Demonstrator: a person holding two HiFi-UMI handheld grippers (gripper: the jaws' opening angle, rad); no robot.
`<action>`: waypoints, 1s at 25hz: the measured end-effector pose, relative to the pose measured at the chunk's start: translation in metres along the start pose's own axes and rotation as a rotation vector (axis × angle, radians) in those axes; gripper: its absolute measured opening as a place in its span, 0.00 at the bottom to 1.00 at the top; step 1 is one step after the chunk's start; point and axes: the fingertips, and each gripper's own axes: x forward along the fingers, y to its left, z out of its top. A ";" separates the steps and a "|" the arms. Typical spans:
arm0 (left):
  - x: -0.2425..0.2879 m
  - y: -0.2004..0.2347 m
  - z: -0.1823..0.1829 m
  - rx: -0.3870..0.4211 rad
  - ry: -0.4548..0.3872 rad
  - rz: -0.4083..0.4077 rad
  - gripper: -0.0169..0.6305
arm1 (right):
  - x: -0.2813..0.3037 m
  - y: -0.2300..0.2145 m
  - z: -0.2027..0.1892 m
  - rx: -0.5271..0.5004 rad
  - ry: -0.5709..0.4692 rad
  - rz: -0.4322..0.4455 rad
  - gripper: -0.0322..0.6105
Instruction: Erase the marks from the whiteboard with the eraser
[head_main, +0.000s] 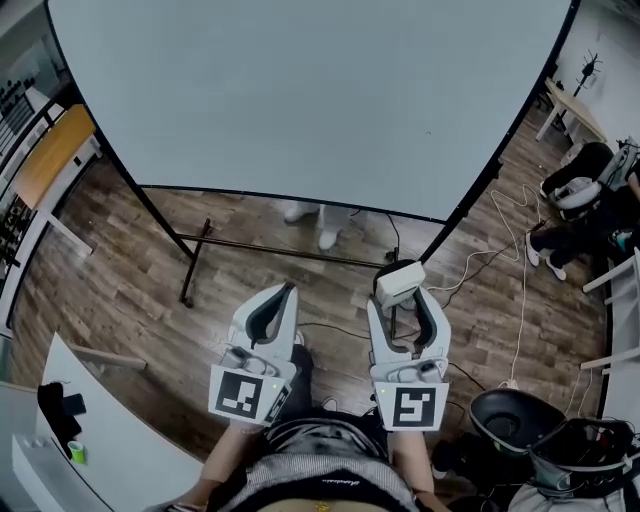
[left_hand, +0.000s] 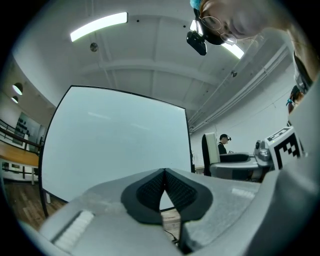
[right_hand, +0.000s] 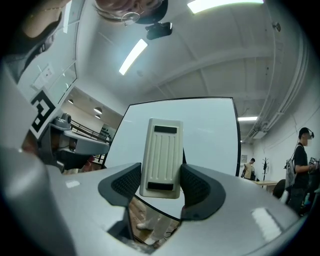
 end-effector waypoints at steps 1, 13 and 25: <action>0.011 0.014 -0.001 -0.004 -0.002 0.005 0.03 | 0.015 -0.002 -0.002 -0.009 0.000 -0.006 0.44; 0.156 0.135 0.015 -0.003 -0.074 -0.135 0.03 | 0.210 0.003 0.012 -0.014 -0.051 -0.066 0.44; 0.203 0.165 0.024 -0.008 -0.137 -0.223 0.03 | 0.278 -0.003 -0.006 -0.103 0.031 -0.156 0.44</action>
